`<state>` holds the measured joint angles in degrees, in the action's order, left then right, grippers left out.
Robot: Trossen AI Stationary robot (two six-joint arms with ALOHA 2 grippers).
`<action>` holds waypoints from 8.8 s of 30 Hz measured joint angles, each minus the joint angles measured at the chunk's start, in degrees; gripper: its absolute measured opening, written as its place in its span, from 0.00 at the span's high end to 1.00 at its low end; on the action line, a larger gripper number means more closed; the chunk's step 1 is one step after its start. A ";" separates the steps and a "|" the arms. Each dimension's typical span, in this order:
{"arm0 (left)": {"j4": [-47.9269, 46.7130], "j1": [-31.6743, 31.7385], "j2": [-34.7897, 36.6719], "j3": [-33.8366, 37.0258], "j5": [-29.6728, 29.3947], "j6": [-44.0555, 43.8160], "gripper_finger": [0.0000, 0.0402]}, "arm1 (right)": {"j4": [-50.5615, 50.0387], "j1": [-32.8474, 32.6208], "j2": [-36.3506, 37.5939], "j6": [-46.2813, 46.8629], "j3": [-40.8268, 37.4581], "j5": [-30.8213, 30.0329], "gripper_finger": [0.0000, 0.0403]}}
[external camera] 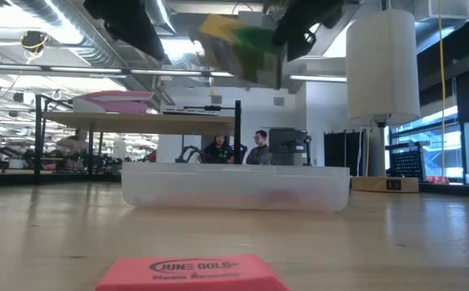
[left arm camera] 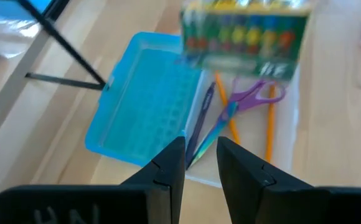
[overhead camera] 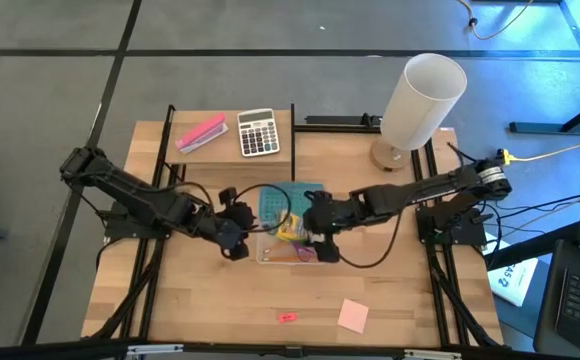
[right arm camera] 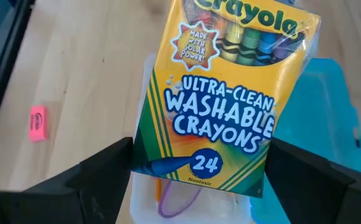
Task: Pack school essentials
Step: Put the yellow crayon box into the blue supply box, then put the pink sticky notes into the blue supply box
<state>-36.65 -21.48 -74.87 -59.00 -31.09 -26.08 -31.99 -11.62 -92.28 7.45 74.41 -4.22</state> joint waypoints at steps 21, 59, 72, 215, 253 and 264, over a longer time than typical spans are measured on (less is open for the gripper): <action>1.60 -2.98 0.00 0.00 0.04 -0.80 0.79 | 5.97 1.06 -13.68 -6.52 -0.11 1.94 0.15; 1.58 -2.98 0.00 0.00 0.09 -0.75 0.79 | 9.95 2.78 -18.32 -7.66 -0.11 5.46 0.15; 1.58 -2.98 0.00 0.00 0.09 -0.73 0.79 | 9.95 2.78 -18.32 -7.58 -0.11 5.89 0.15; 19.20 -16.95 -4.95 -0.02 3.98 -0.25 0.79 | -23.36 -19.03 1.38 13.41 -0.73 6.72 0.01; 23.12 -18.77 -16.72 -0.02 6.05 -10.87 0.79 | -6.36 -23.05 14.05 25.95 -16.57 7.35 0.01; 24.05 -18.79 -16.72 -0.02 6.10 -6.58 0.79 | -6.34 -23.03 14.05 29.81 -16.57 7.29 0.01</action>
<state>-12.60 -40.27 -91.59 -59.02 -24.99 -32.65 -38.33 -34.65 -78.24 37.26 57.84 3.07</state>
